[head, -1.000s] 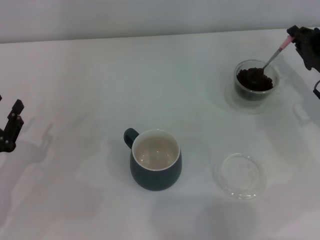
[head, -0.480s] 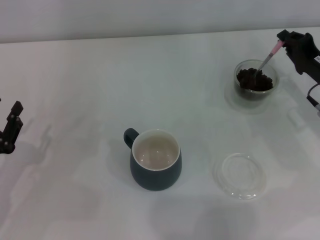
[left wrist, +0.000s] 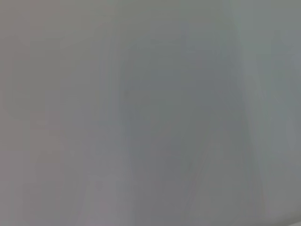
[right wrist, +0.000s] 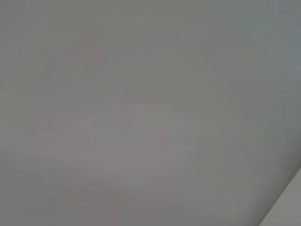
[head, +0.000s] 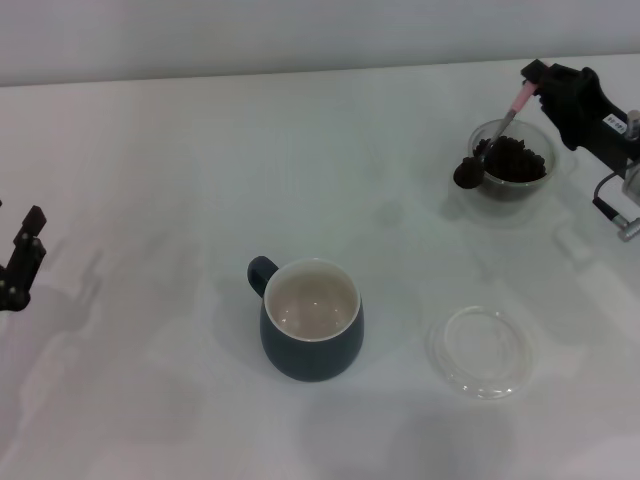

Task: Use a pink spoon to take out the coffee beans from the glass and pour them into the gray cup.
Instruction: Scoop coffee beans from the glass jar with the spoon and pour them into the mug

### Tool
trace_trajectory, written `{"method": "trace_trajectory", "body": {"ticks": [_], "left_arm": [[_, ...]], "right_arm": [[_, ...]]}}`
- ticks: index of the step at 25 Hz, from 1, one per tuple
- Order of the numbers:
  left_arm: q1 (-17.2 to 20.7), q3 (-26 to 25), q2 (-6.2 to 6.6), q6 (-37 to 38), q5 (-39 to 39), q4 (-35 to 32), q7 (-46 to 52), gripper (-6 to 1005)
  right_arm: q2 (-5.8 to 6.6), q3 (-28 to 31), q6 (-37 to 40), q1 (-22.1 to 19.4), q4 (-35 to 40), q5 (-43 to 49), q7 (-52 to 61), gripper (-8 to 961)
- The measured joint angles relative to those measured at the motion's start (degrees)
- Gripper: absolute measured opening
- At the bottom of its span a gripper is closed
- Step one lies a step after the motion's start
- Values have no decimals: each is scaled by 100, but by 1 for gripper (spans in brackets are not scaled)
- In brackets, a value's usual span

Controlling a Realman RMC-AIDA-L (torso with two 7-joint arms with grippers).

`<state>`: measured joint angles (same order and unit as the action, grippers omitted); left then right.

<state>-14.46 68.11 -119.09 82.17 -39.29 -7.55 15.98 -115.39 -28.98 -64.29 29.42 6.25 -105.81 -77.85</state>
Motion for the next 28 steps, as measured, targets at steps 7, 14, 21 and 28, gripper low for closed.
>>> {"method": "trace_trajectory", "body": {"ticks": [7,14,21,28], "left_arm": [[-48,0,0,0,0,103,-100,456],[-48,0,0,0,0,105,-103,456],[-48,0,0,1,0,105,-109,456],[-48,0,0,0,0,105,-113,457]], "right_arm": [[-20,-238,-193,37,-121,1,23,159],[-60,-457,-363,80,-208,8,-12,159],[-81,-629,-585,212,-414,46,-88,160],[-81,-812,-746,381,-653,62,-141,160]]}}
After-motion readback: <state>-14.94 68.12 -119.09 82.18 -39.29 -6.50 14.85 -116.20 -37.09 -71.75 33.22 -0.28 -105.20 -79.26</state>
